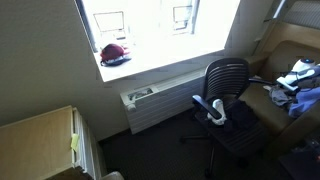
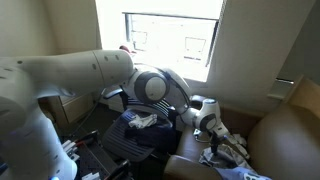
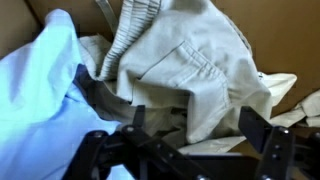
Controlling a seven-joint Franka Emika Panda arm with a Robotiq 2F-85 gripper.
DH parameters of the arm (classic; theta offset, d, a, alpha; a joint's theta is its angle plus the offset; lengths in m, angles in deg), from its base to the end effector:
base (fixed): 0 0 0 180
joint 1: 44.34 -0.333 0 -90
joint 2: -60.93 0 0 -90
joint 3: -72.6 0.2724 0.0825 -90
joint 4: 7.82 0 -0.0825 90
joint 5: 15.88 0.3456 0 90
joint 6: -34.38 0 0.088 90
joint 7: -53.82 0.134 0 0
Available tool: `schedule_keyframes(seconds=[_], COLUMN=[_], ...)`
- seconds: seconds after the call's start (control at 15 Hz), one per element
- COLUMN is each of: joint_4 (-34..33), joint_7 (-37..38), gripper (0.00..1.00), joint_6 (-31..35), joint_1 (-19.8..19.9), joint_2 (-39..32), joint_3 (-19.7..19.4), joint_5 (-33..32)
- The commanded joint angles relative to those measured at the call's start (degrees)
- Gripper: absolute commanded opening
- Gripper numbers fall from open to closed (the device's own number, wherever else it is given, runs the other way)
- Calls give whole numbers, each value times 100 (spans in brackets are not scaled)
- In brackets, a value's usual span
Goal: Put the clothes on the brown chair onto the black chair and vice-versa
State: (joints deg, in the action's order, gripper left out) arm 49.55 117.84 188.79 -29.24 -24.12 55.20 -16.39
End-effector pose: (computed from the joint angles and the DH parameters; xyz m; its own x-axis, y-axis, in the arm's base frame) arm 0.6087 -0.3038 -0.0415 0.1797 -0.9155 0.3600 -0.9766 -0.2100 -0.0468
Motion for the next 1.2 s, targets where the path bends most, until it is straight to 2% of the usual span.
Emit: schedule_keyframes(seconds=[0.0, 0.33, 0.6, 0.67, 0.87, 0.93, 1.13], joint_4=[67, 47, 87, 52, 62, 166, -33], joint_7=[-43, -61, -36, -20, -13, -157, -1262], gripper=[100, 100, 100, 100, 100, 100, 100], joint_6=[92, 35, -450, -209, -383, -143, -601], joint_1=[-37, 4, 56, 7, 43, 111, 517], joint_2=[-10, 2, -3, -5, -6, 75, 17], joint_3=[-85, -10, -44, -62, -58, 119, 837], joint_5=[132, 212, 301, 269, 264, 230, 467])
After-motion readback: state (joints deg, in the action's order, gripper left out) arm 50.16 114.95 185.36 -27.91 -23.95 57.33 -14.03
